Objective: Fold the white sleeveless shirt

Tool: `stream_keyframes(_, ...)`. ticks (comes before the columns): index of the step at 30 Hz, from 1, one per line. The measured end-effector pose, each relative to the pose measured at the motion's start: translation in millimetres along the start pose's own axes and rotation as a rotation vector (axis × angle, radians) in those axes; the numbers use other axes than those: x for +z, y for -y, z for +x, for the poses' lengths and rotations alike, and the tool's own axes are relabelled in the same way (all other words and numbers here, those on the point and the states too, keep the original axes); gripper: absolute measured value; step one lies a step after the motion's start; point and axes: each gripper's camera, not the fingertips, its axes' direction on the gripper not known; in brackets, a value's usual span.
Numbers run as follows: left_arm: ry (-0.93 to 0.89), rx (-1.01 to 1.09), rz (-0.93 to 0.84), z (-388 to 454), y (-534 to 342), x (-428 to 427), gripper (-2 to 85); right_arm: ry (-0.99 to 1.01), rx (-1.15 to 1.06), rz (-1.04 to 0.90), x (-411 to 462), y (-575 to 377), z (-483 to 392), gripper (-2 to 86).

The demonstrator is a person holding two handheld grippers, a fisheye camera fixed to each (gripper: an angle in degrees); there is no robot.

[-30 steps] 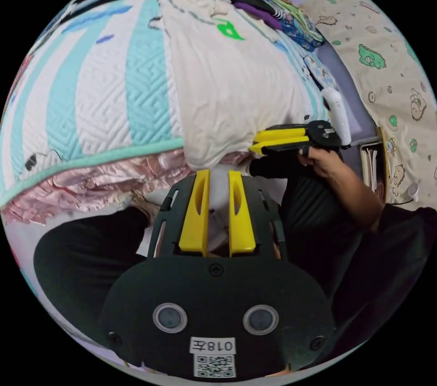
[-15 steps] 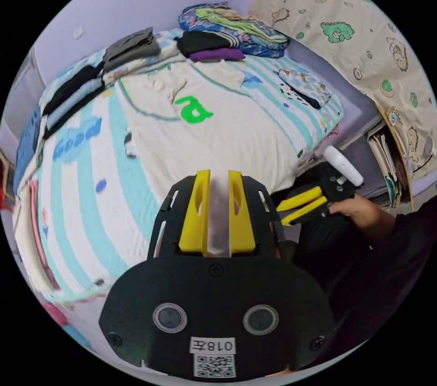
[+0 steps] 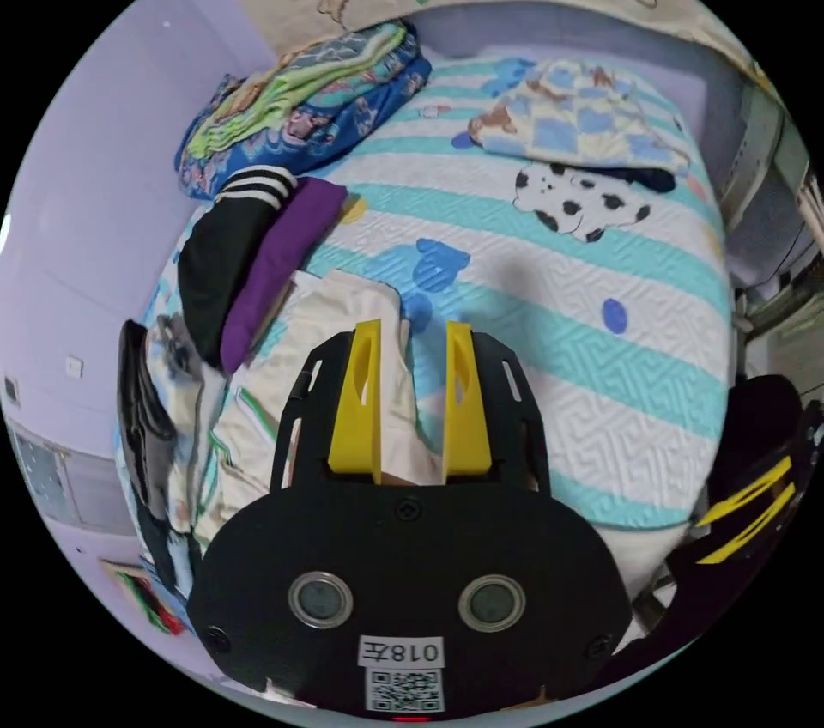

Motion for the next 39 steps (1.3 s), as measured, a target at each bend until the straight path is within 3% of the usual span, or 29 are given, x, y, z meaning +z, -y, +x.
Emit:
stream_keyframes(3,0.004,-0.028,-0.079,-13,14,44,10.3,0.018,0.01,0.017,-10,-3,7,9.8)
stream_keyframes(10,-0.305,-0.339,0.003,-97,0,90,0.1,0.052,0.035,0.012,-24,-3,19,9.6)
stream_keyframes(19,-0.496,-0.548,0.176,-175,-35,98,-1.0,-0.196,-0.053,-0.259,17,9,-7,11.1)
stream_keyframes(25,-0.566,-0.633,0.268,-213,-68,97,-1.0,-0.184,-0.053,-0.295,30,12,-14,10.6)
stream_keyframes(32,-0.552,-0.652,0.282,-237,-97,96,-1.0,-0.204,-0.102,-0.42,55,11,-37,10.2)
stream_keyframes(39,-0.533,-0.662,0.294,-255,-132,99,-1.0,-0.212,-0.099,-0.413,71,16,-50,8.1)
